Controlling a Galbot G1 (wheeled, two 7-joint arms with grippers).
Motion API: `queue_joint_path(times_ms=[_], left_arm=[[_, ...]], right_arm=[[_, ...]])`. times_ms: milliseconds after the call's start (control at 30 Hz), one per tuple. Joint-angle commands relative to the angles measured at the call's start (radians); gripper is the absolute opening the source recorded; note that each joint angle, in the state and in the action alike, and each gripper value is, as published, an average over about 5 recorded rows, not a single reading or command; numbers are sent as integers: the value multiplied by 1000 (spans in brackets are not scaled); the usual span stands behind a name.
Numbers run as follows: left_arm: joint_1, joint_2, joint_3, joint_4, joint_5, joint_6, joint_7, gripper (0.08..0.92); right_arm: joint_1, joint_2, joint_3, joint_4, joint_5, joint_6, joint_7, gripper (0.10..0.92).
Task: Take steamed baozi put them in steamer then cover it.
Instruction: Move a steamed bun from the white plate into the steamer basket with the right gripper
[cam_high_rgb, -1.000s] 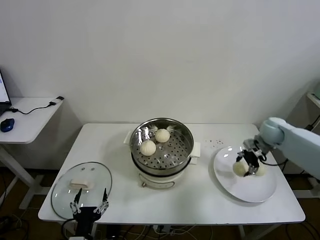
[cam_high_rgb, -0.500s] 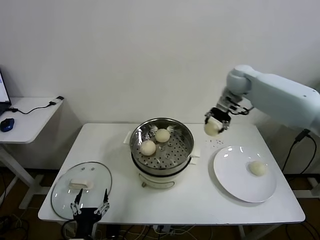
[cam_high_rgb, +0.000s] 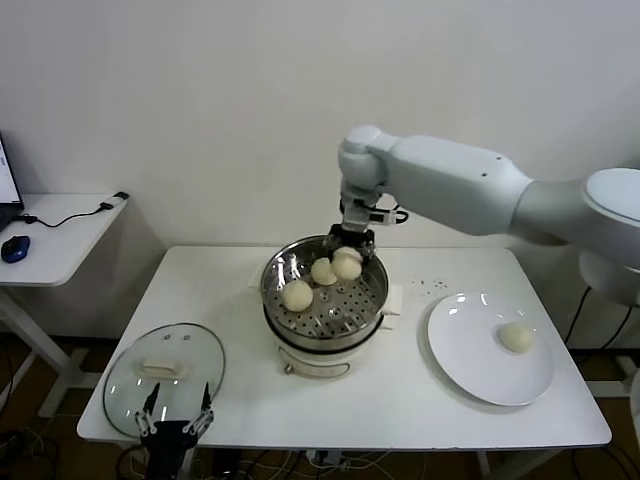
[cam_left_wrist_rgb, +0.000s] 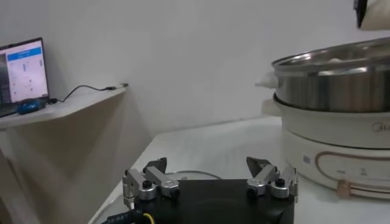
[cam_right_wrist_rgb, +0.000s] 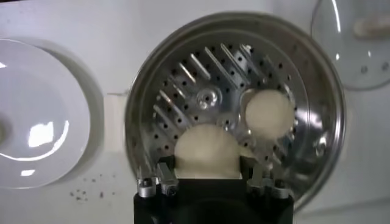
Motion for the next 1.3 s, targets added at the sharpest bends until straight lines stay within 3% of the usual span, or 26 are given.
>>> queue_joint_path(times_ms=[33,567,767,1000,1167,1300], left_arm=[[3,1,-3,4,-6,1,-4,823],[0,2,-5,10,-8,1,-5,823],[0,2,-2,9,-7,1,-5,823],[4,0,1,4,-2,0,-5,823],[8,1,8,-6,22,-4,-4,823],[7,0,10,-2,33,-10,-4,823]], right_arm=[[-76,94,-44,50,-23,39,2,679],[-110,81,-67,68,-37,42,26,686],[-103,69,-34,66,-73,50,19,799],[-54,26,3,76,-57,56,17,822],[39,-46,8,65,0,-8,32,823],[140,-166,-76,67,99,-214,115,823]])
